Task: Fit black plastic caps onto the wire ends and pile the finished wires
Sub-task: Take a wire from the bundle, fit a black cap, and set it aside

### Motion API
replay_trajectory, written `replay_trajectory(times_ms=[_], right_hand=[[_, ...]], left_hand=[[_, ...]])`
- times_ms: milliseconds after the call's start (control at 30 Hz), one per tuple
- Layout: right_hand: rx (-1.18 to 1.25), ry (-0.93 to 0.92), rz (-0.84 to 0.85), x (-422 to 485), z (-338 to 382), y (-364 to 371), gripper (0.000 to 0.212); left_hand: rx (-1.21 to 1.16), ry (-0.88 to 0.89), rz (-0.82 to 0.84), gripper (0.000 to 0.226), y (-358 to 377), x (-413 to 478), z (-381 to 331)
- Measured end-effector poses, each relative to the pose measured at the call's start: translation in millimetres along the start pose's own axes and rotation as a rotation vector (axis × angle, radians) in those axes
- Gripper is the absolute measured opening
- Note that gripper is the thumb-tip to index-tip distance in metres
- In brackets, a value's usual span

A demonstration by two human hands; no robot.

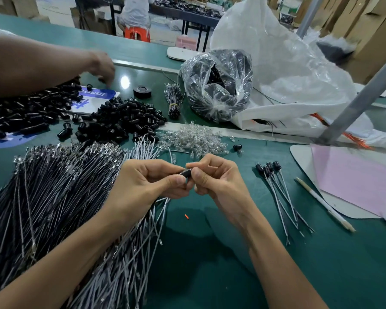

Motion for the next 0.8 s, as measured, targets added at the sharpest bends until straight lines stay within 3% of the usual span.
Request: replay_trajectory(times_ms=[200, 433, 567, 633, 700, 800], right_hand=[[-0.033, -0.022, -0.027, -2, 3, -1, 0.014], [-0.102, -0.128, -0.069, -3, 14, 10, 0.005], [-0.23, -0.133, -0.058, -2, 15, 12, 0.007], [-0.145, -0.157, -0.037, -2, 22, 9, 0.001], [0.089, -0.181, -0.043, -2, 33, -2, 0.012], [0.306, -0.226, -0.176, -8, 58, -41, 0.015]], left_hand=[[-0.007, 0.001, -0.044, 0.016, 1, -1, 7], [-0.072, 0.069, -0.135, 0.014, 1, 1, -1], [-0.123, 0.013, -0.049, 0.02, 2, 0, -1], [-0.16, -0.029, 0.044, 0.028, 7, -1, 1], [-0.153, -0.005, 0.077, 0.025, 8, -1, -3], [-0.095, 0.053, -0.079, 0.023, -9, 1, -14]])
Point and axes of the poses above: each hand's wrist, its own x-axis towards the middle knuckle, its own y-axis out of the palm, z = x × y, the point moved 5 cm from there along x, towards the middle knuckle, and after that the axes turned 5 degrees about z, right-handed, at the moved point
